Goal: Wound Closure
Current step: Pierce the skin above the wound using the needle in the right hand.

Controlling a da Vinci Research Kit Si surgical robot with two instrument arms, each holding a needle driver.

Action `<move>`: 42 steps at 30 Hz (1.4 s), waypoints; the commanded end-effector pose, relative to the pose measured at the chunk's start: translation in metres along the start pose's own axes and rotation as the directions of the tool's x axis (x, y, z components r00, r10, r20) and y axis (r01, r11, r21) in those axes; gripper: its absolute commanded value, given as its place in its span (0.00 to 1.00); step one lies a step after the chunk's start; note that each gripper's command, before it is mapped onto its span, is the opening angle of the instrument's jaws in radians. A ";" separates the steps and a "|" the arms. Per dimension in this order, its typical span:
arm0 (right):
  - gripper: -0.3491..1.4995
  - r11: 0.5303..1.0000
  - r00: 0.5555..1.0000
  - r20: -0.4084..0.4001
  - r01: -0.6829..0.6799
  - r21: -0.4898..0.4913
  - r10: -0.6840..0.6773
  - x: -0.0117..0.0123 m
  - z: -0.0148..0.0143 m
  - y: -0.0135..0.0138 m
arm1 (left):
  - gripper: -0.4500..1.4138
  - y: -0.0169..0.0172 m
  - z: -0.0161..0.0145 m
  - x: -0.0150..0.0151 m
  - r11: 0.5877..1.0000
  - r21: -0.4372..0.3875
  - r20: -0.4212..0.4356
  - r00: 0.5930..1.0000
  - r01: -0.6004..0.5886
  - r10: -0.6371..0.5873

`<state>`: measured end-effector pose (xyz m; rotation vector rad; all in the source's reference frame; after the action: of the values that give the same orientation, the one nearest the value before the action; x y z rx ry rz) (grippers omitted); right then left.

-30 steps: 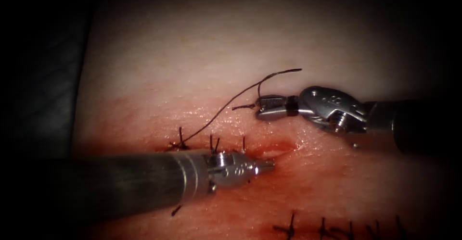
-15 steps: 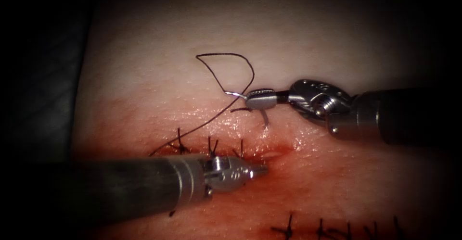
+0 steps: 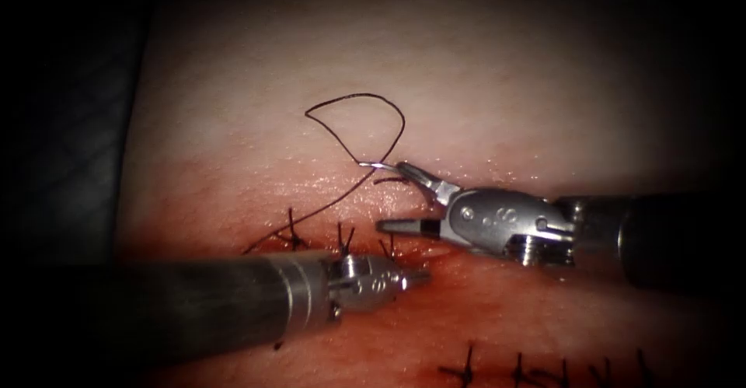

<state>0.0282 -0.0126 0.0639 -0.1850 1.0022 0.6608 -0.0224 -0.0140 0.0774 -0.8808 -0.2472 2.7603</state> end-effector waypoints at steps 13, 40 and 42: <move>0.81 0.891 0.898 0.336 0.376 -0.255 -0.283 0.0001 0.0029 -0.0027 | 0.00 0.0001 0.0005 0.0000 1.000 -0.002 -0.001 1.000 0.000 0.000; 0.00 0.877 0.796 0.557 0.422 -0.231 -0.237 -0.0049 0.0061 -0.0012 | 0.00 0.0005 0.0003 0.0002 1.000 -0.003 0.006 1.000 0.001 -0.001; 0.00 0.881 0.799 0.552 0.417 -0.223 -0.238 -0.0043 0.0059 -0.0017 | 0.00 0.0005 0.0003 0.0003 1.000 -0.003 0.006 1.000 0.001 -0.001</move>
<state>0.0312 -0.0132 0.0700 -0.4467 0.3247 0.5073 -0.0223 -0.0143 0.0768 -0.8713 -0.2529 2.7625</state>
